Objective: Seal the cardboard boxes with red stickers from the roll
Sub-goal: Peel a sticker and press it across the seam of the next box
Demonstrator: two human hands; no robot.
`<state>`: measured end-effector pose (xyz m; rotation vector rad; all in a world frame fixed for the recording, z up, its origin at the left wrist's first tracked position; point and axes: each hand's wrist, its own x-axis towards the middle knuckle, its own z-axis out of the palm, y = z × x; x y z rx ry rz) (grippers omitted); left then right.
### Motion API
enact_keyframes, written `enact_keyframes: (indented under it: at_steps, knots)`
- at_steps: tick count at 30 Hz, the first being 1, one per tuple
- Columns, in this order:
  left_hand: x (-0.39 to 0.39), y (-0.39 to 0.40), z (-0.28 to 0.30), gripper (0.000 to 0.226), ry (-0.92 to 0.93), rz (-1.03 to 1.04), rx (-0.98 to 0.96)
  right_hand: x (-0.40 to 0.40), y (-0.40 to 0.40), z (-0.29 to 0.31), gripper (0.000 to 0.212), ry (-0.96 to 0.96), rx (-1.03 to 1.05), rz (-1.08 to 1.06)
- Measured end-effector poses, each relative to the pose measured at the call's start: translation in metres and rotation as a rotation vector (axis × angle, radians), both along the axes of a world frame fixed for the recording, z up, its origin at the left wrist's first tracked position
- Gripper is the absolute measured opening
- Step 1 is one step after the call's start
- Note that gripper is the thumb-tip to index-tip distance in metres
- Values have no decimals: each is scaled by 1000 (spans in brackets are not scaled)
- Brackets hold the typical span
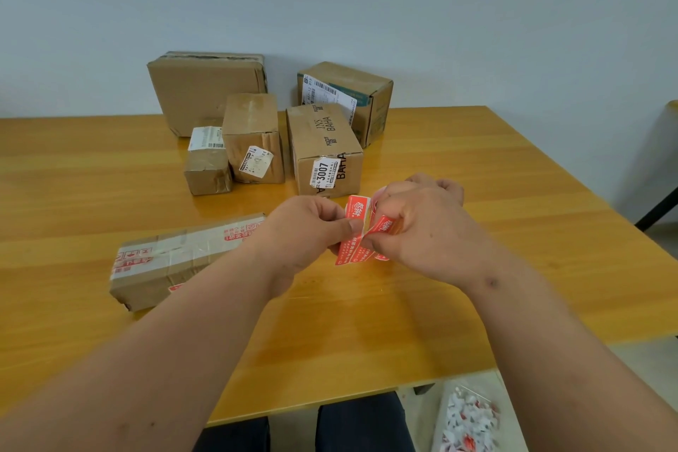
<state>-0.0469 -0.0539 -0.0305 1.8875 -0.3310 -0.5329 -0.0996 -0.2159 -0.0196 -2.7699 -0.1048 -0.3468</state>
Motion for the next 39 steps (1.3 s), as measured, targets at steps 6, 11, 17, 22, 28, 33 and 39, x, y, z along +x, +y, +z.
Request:
enact_keyframes:
  at_steps: [6,11,17,22,28,33,39]
  knots:
    - [-1,-2,4,18,-53,-1,-17,4,0,5,28,69,10,-62]
    - [-2,1,5,14,-65,-49,20,6,-1,5,33,123,-29,-36]
    - [-4,1,4,14,-100,-57,76,6,0,6,35,179,-42,-47]
    - [-6,-3,6,17,-126,-65,106,4,-1,4,25,156,-57,-21]
    - [-2,-2,3,16,-87,-51,75,1,-2,2,23,104,-68,-7]
    - [-2,-3,1,17,-86,-36,40,1,2,6,32,123,-65,-23]
    - [-5,0,6,19,-79,-84,47,-1,3,8,29,145,-132,-16]
